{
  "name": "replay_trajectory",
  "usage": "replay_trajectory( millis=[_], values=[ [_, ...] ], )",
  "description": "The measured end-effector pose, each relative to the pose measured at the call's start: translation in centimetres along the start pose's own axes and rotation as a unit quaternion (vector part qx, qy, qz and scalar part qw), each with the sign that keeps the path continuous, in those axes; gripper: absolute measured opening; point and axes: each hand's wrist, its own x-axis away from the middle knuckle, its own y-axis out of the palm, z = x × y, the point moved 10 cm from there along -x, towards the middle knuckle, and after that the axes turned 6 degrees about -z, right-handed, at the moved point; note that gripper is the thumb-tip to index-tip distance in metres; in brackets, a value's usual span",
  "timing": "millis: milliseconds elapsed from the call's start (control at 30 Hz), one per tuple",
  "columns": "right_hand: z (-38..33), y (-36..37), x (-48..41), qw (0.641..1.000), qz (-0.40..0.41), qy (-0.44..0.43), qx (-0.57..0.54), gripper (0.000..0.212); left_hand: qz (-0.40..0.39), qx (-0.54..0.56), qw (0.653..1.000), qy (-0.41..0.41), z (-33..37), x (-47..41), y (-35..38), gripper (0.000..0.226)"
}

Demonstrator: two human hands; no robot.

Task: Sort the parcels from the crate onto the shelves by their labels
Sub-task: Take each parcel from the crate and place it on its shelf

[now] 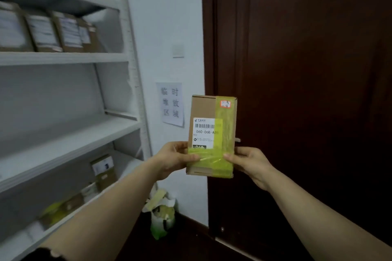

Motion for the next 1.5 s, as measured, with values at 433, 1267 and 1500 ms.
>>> replay_trajectory(
  millis=[433,1267,1500],
  values=[
    [-6.7,31.8,-9.3,0.979,-0.181,-0.089,-0.005,0.023,0.223,-0.015,0.971,0.082,5.6,15.0,-28.0,0.048],
    [-0.6,63.8,-9.9,0.889,-0.457,-0.011,-0.008,0.044,0.52,0.046,0.852,0.043,-2.1,36.5,-45.4,0.036],
    [2.9,64.5,-9.8,0.862,-0.505,0.044,0.003,0.056,0.534,0.052,0.844,-0.02,-5.3,37.1,-44.2,0.031]
  ],
)
